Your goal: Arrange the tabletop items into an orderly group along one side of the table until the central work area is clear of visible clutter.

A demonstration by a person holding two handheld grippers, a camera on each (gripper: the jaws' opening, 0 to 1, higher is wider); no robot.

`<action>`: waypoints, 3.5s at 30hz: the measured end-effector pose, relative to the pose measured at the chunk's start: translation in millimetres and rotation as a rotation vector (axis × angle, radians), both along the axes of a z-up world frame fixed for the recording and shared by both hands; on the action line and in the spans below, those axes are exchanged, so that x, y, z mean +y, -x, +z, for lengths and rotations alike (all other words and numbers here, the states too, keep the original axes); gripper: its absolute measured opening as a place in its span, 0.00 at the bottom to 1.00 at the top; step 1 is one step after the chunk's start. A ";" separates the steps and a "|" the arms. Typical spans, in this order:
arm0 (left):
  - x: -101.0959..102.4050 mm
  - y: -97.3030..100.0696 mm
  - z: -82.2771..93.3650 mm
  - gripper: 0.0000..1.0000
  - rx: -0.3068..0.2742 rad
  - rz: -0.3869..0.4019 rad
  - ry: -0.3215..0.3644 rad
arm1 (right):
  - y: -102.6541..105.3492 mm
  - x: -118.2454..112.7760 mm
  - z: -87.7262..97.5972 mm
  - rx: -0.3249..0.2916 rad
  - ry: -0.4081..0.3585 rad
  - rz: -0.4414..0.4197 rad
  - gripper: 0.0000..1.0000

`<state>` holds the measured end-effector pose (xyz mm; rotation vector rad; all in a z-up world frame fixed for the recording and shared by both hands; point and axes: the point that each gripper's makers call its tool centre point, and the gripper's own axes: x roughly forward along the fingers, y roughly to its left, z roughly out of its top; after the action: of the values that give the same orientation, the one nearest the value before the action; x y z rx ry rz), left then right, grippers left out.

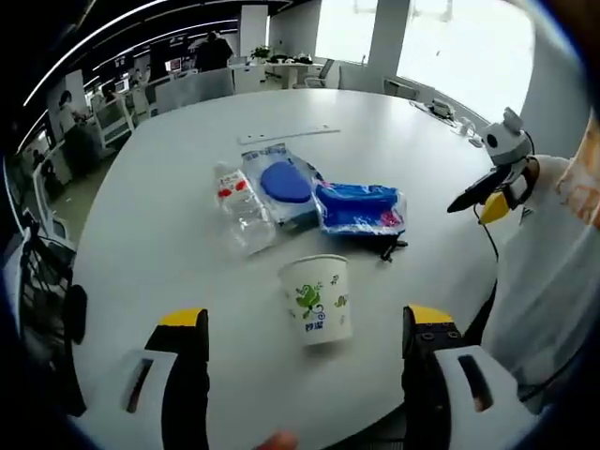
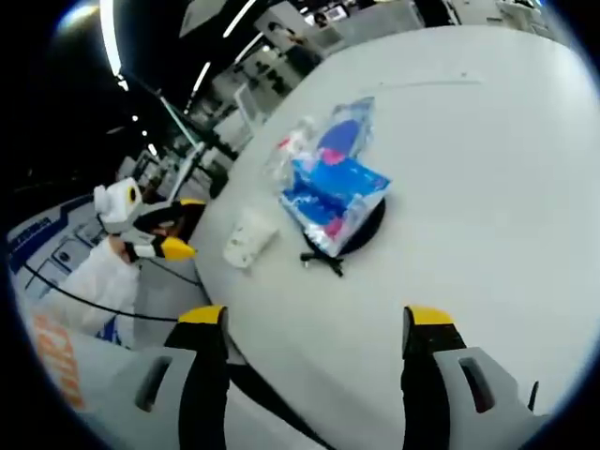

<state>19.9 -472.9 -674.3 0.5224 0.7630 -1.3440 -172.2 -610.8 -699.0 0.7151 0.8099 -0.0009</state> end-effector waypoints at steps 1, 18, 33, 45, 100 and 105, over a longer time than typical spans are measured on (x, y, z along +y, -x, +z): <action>-0.4 0.2 2.0 0.84 -0.001 0.003 0.003 | 0.8 1.4 -0.2 0.002 -0.005 0.002 0.74; 9.0 1.5 6.3 0.83 -0.013 0.027 -0.007 | 3.2 -5.8 -0.5 -0.012 -0.026 -0.031 0.71; 6.4 3.2 2.9 0.80 -0.024 0.014 -0.026 | 6.0 -11.6 0.3 -0.020 -0.046 -0.061 0.69; 3.7 1.9 2.8 0.79 -0.023 0.017 -0.021 | 7.6 -12.9 0.3 -0.020 -0.055 -0.070 0.67; -50.5 13.7 -3.6 0.63 -0.009 -0.038 0.023 | 4.1 -27.4 -6.6 0.011 0.039 -0.093 0.51; -67.0 14.5 -2.7 0.60 -0.007 -0.041 0.042 | 0.9 -27.1 -6.7 0.006 0.047 -0.082 0.49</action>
<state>5.4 -539.9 -676.9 0.5120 0.7202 -1.3928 -173.1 -637.9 -705.6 0.7037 0.7833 -0.0951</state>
